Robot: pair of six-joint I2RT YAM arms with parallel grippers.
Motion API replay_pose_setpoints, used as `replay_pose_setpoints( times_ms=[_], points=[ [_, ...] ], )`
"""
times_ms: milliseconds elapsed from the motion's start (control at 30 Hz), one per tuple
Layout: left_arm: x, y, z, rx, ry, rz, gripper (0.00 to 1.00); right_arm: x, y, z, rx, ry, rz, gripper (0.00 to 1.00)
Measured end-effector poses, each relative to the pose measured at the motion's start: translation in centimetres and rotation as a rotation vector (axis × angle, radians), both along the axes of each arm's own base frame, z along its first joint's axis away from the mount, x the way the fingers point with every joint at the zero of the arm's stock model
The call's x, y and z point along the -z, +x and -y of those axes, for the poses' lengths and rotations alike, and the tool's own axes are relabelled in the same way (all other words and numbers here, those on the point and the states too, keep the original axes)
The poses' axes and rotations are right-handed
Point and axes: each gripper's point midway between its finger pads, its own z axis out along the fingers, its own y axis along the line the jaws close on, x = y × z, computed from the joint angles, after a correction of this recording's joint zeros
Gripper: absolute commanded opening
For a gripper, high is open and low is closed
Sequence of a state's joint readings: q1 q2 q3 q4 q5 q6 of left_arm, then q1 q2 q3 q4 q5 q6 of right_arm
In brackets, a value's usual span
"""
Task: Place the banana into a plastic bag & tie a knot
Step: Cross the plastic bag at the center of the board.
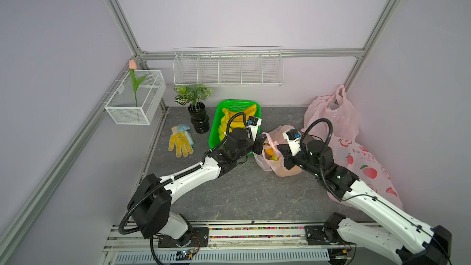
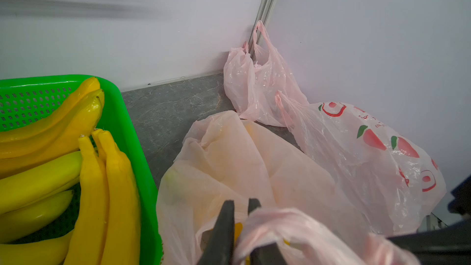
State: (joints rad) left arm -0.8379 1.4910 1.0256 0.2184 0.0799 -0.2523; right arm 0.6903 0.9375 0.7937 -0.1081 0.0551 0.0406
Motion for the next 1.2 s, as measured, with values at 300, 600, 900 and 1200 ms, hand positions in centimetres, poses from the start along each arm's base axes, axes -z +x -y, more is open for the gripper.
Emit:
replay_pose_setpoints(
  times_ms=[300, 600, 900, 1200],
  points=[
    [0.5, 1.2, 2.2, 0.035, 0.008, -0.035, 0.15, -2.1, -0.5, 0.0, -0.019, 0.056, 0.086, 0.07],
    [1.6, 1.8, 4.4, 0.091, -0.007, -0.109, 0.14, -0.6, -2.5, -1.3, -0.132, 0.047, 0.068, 0.07],
    [2.3, 1.6, 5.0, 0.108, -0.029, -0.159, 0.14, 2.7, -3.5, -3.7, -0.215, -0.024, -0.003, 0.10],
    [1.8, 2.1, 4.7, 0.099, -0.055, -0.155, 0.14, 10.2, -1.0, -3.6, -0.112, -0.188, -0.138, 0.10]
  ],
)
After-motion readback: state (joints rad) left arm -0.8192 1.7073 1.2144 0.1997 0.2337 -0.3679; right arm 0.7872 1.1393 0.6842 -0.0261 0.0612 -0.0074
